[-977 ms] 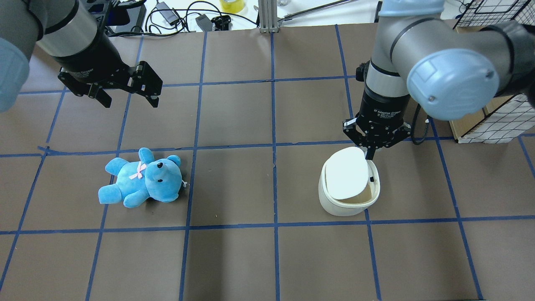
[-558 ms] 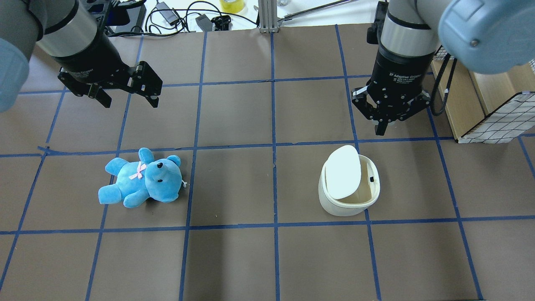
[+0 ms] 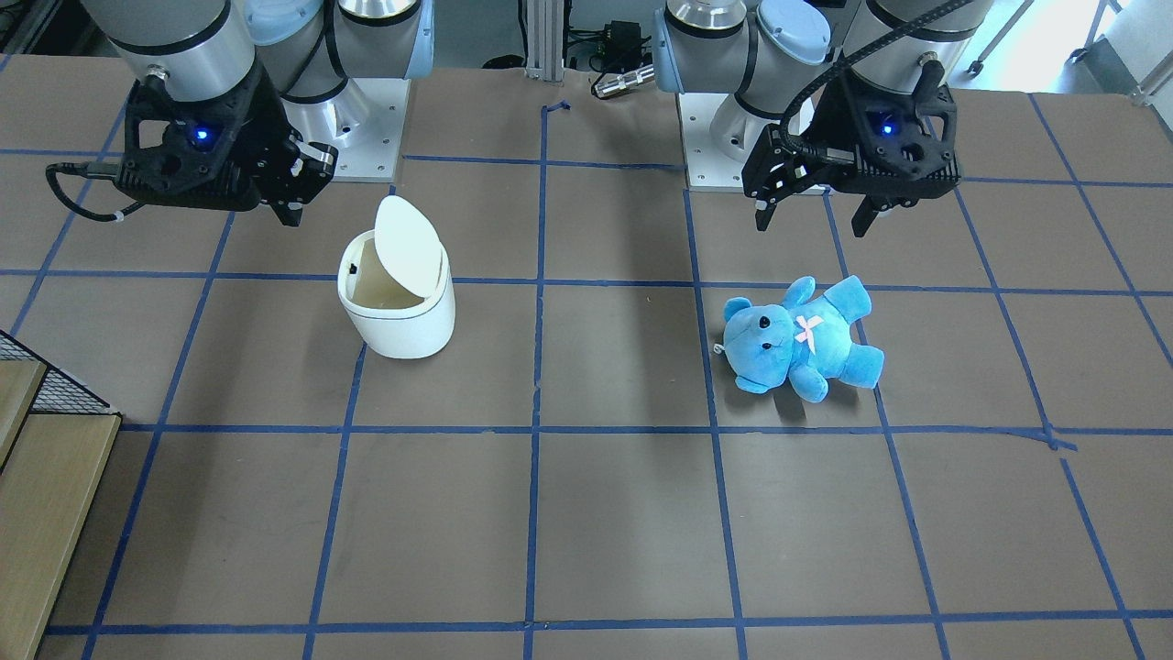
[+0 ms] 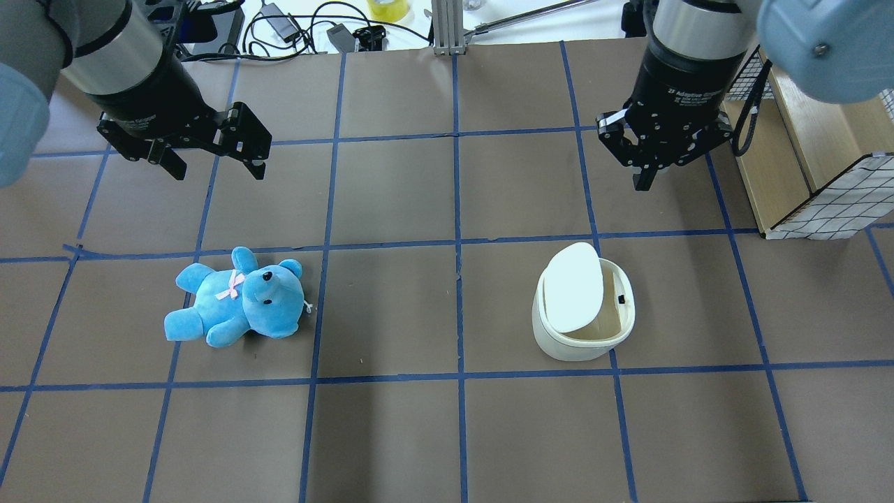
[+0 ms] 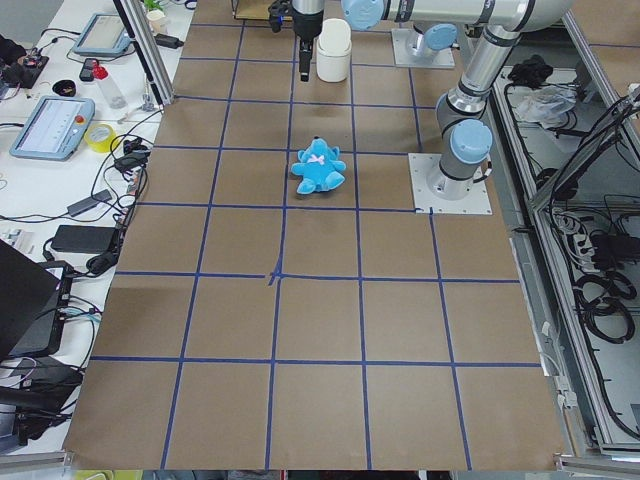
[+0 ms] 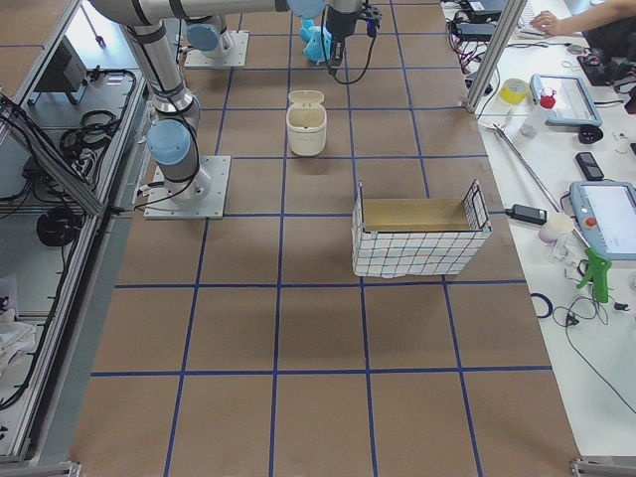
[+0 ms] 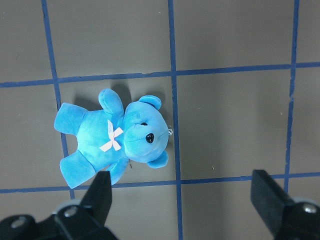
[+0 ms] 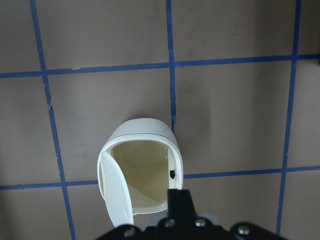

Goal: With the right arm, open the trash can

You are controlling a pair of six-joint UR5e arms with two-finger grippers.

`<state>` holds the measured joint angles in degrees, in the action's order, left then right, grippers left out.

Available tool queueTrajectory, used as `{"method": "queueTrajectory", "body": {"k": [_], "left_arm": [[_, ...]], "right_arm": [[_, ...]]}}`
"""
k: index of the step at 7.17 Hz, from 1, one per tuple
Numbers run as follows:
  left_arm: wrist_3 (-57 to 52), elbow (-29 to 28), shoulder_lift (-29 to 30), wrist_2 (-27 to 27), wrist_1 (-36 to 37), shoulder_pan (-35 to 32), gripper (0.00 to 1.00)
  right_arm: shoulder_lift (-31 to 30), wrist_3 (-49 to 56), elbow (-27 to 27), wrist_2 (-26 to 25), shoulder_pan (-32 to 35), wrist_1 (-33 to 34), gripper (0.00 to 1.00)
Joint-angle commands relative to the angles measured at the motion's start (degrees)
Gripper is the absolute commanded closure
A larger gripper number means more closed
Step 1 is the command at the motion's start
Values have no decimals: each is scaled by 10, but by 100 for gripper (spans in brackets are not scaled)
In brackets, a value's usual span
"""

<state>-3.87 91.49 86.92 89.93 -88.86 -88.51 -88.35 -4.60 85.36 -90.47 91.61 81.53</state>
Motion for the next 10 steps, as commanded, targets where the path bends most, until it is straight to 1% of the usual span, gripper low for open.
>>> {"method": "queueTrajectory", "body": {"k": [1, 2, 4, 5, 8, 9, 10], "left_arm": [[0, 0, 0, 0, 0, 0, 0], [0, 0, 0, 0, 0, 0, 0], [0, 0, 0, 0, 0, 0, 0], [0, 0, 0, 0, 0, 0, 0], [0, 0, 0, 0, 0, 0, 0], [0, 0, 0, 0, 0, 0, 0], [0, 0, 0, 0, 0, 0, 0]], "right_arm": [[-1, -1, 0, 0, -6, 26, 40], [-1, -1, 0, 0, -6, 39, 0], [-1, 0, 0, -1, -8, 40, 0], [0, -1, -1, -2, -9, 56, 0], [-1, -1, 0, -1, -16, 60, 0], [-1, -1, 1, -2, -17, 73, 0], [-3, -10, 6, -4, -17, 66, 0]]}}
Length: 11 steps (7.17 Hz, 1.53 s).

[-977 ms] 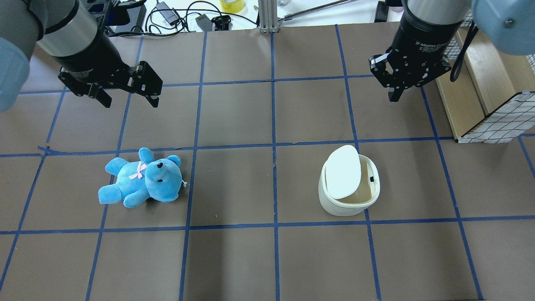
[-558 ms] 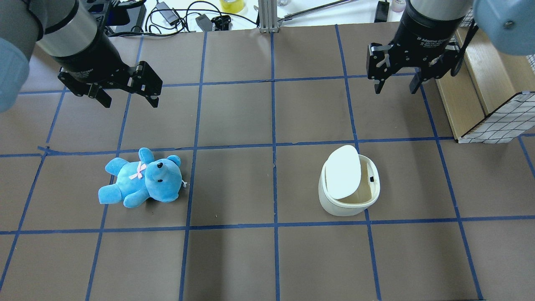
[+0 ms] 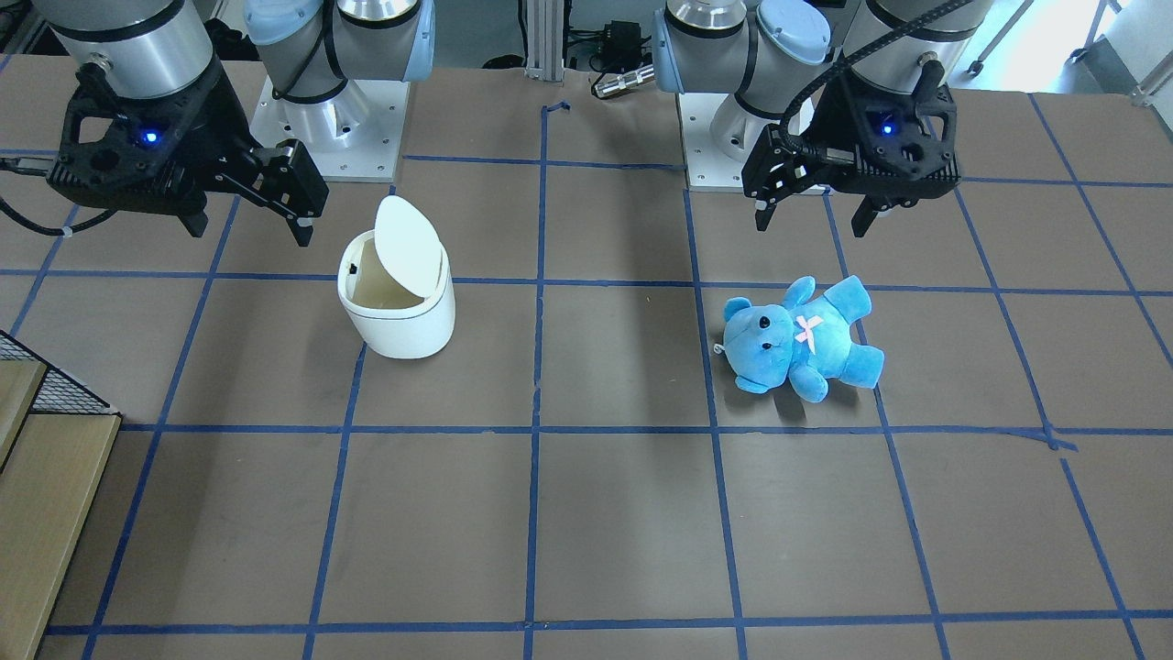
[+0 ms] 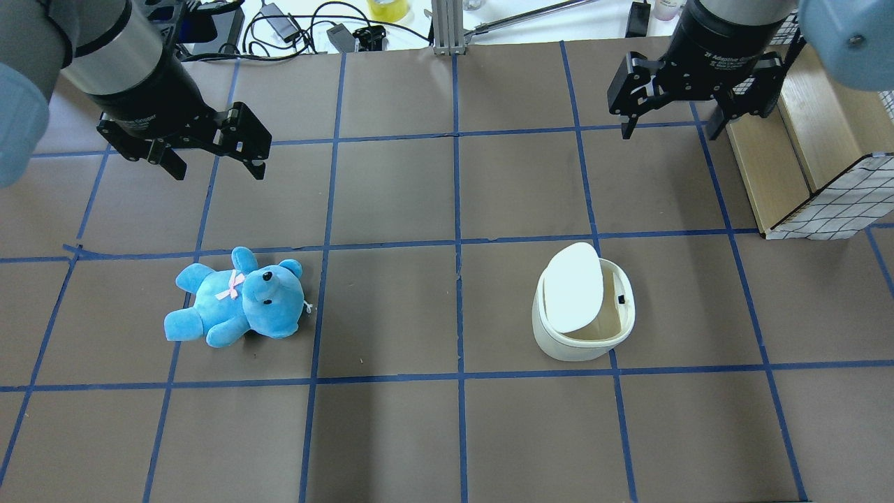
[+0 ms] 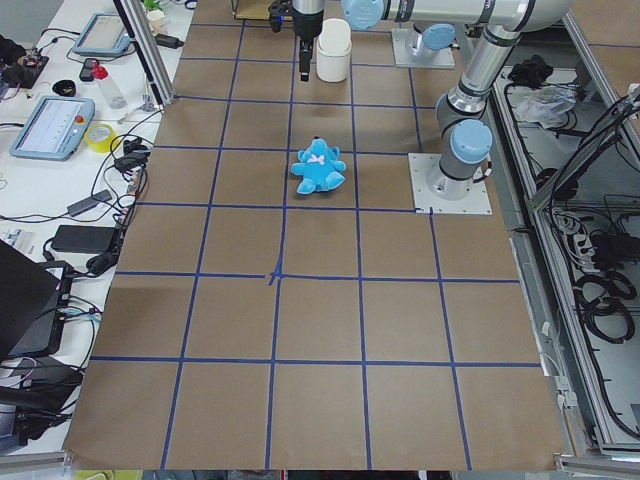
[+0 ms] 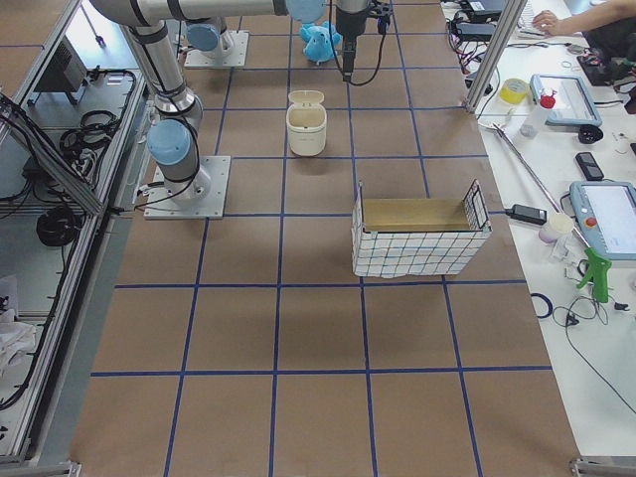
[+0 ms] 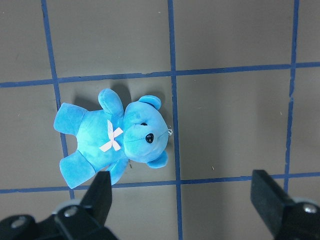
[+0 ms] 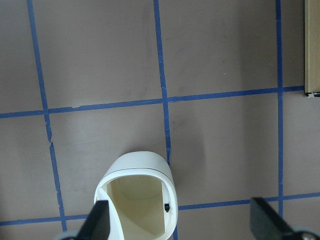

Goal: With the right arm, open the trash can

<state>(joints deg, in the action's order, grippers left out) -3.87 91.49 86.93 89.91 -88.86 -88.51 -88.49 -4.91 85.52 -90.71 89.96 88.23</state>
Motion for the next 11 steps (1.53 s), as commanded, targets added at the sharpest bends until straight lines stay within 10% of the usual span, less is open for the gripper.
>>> {"method": "queueTrajectory", "body": {"k": [1, 5, 11], "left_arm": [[0, 0, 0, 0, 0, 0, 0], [0, 0, 0, 0, 0, 0, 0], [0, 0, 0, 0, 0, 0, 0]], "right_arm": [[-11, -10, 9, -1, 0, -4, 0], [-14, 41, 50, -1, -9, 112, 0], [-17, 42, 48, -15, -14, 18, 0]]}}
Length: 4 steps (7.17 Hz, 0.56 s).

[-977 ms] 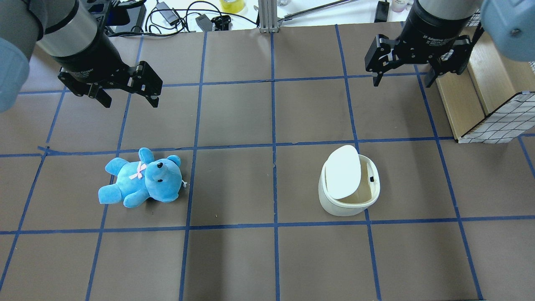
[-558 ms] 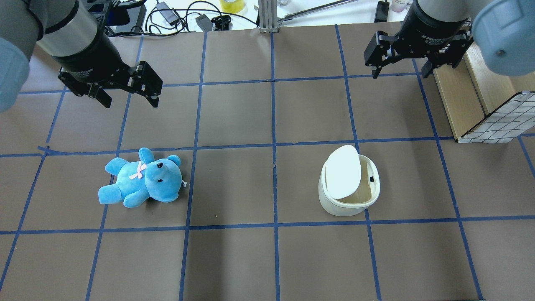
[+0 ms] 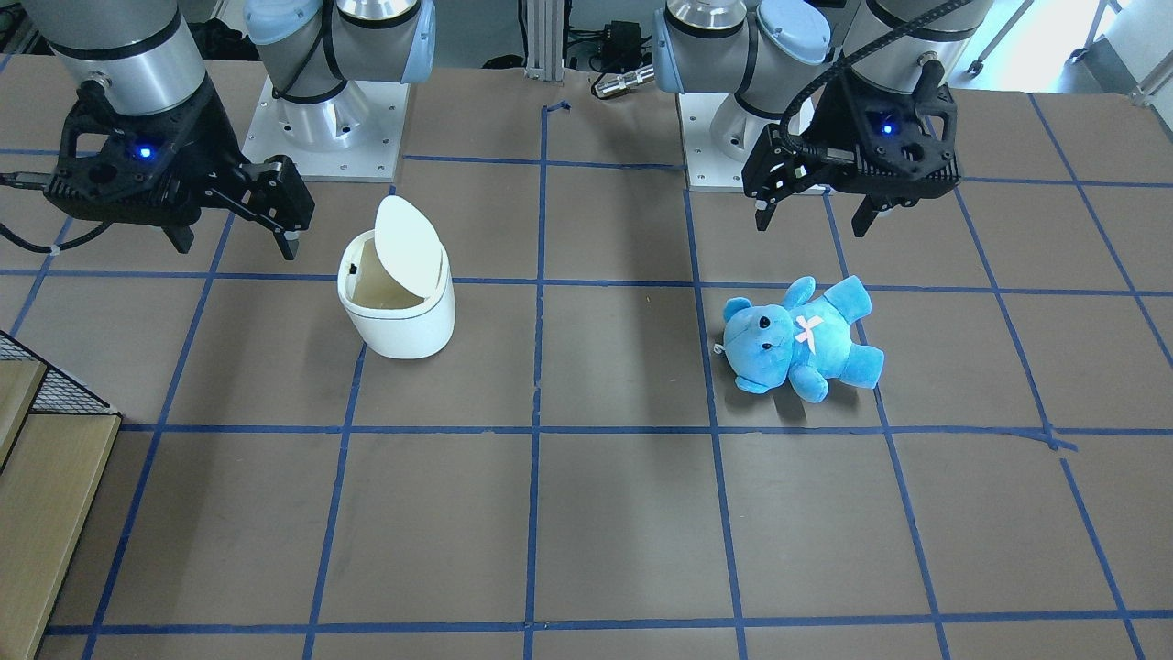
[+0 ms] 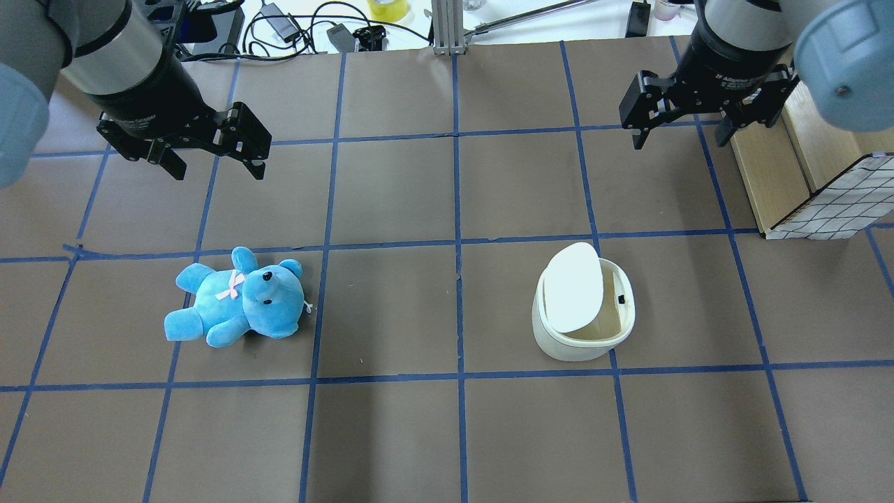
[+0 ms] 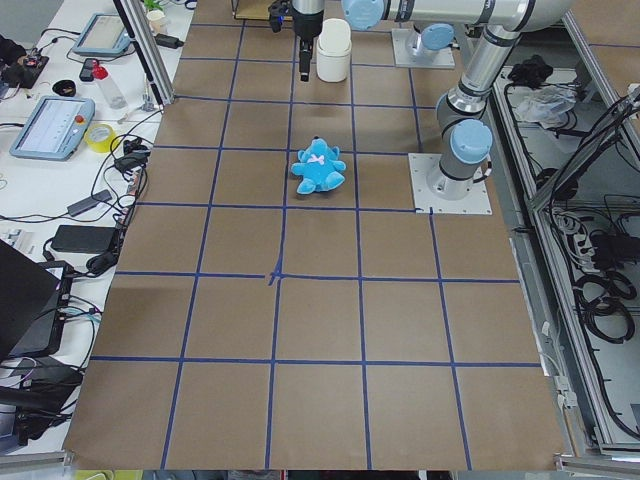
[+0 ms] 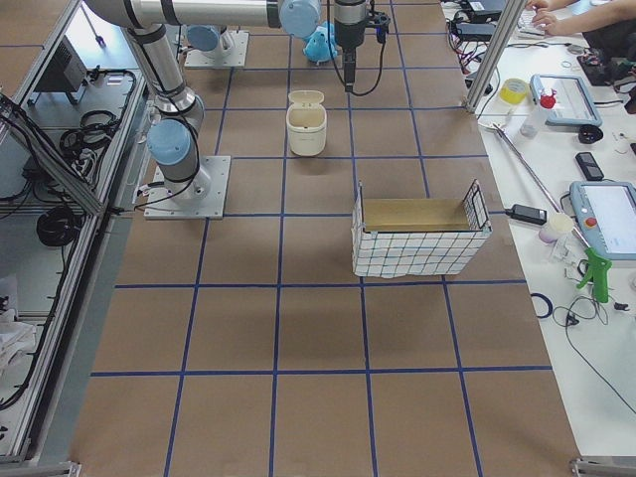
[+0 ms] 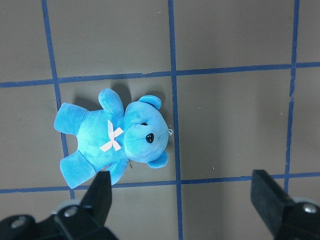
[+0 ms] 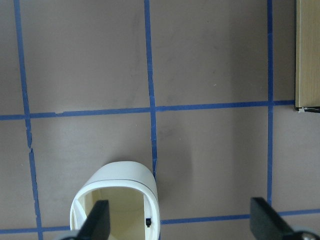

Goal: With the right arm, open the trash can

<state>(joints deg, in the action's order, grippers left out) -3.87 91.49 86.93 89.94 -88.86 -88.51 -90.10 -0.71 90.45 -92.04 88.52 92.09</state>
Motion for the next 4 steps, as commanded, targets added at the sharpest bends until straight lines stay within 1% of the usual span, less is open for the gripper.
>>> {"method": "queueTrajectory", "body": {"k": [1, 4], "left_arm": [[0, 0, 0, 0, 0, 0, 0], [0, 0, 0, 0, 0, 0, 0]], "right_arm": [[-1, 0, -6, -2, 1, -18, 0], [0, 2, -8, -1, 2, -15, 0]]}}
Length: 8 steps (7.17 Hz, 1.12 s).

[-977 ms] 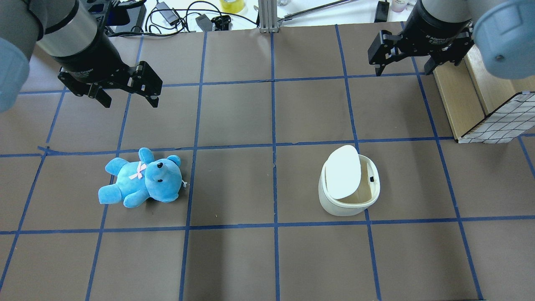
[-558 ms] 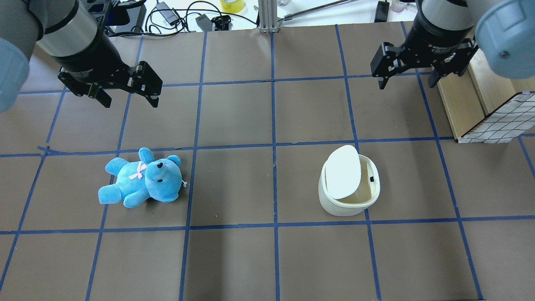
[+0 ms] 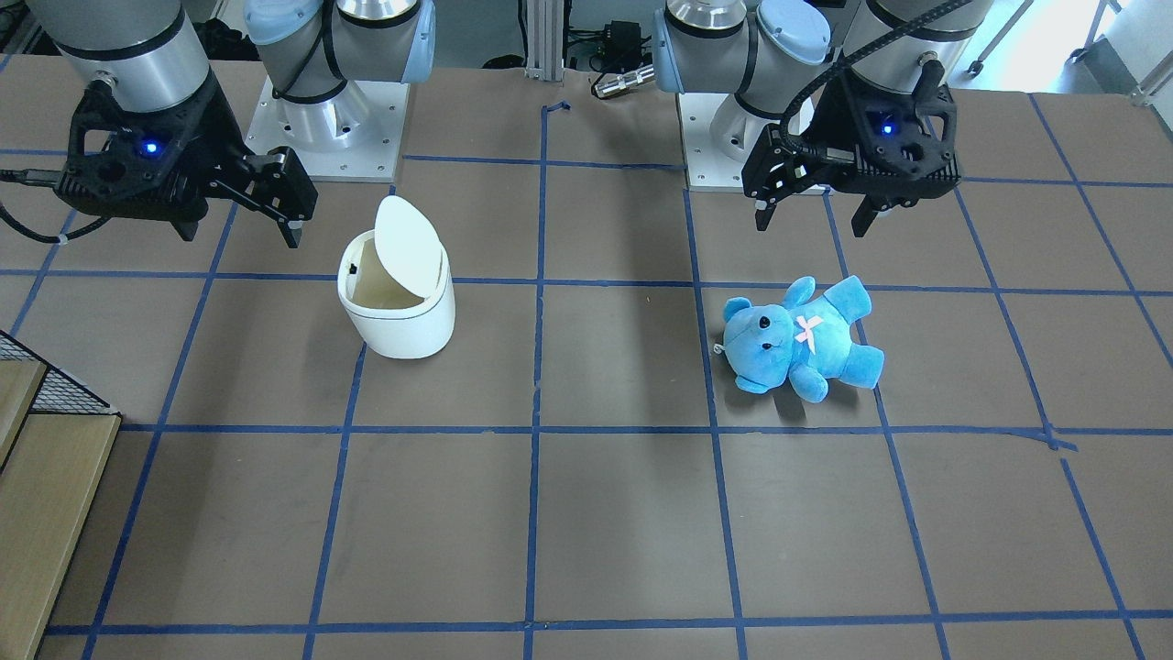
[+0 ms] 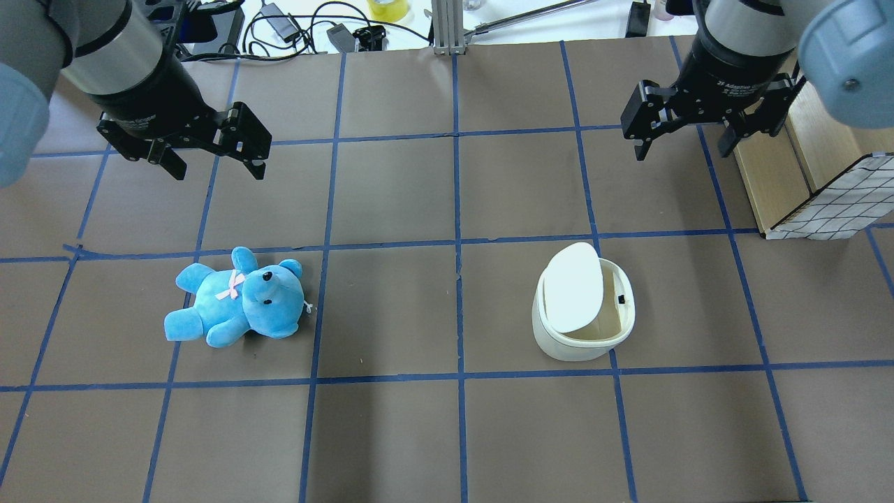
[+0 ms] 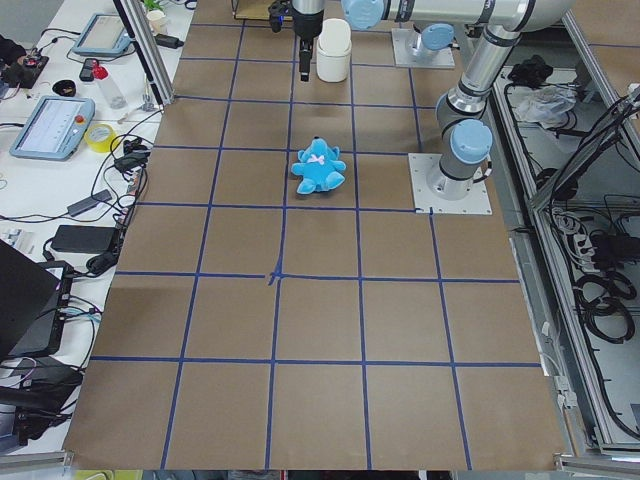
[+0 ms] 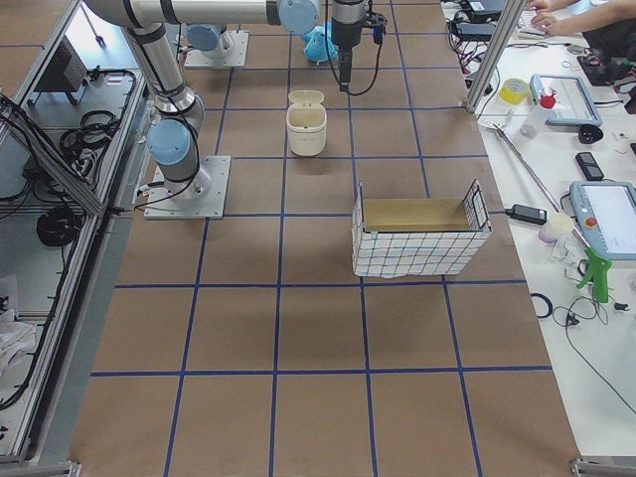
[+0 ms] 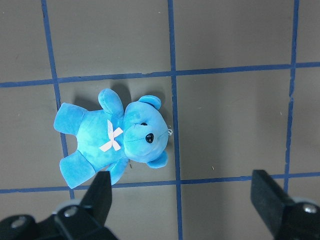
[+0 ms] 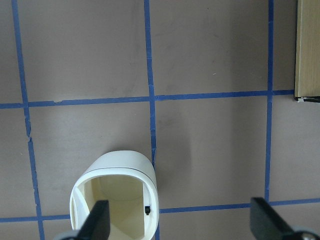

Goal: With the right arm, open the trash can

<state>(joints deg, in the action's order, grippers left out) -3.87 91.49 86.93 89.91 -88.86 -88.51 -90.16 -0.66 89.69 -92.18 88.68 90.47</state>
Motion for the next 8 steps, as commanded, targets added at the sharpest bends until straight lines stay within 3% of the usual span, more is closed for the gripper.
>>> {"method": "queueTrajectory", "body": {"k": [1, 8], "left_arm": [[0, 0, 0, 0, 0, 0, 0], [0, 0, 0, 0, 0, 0, 0]], "right_arm": [[0, 0, 0, 4, 0, 2, 0], [1, -5, 0, 8, 2, 2, 0]]}}
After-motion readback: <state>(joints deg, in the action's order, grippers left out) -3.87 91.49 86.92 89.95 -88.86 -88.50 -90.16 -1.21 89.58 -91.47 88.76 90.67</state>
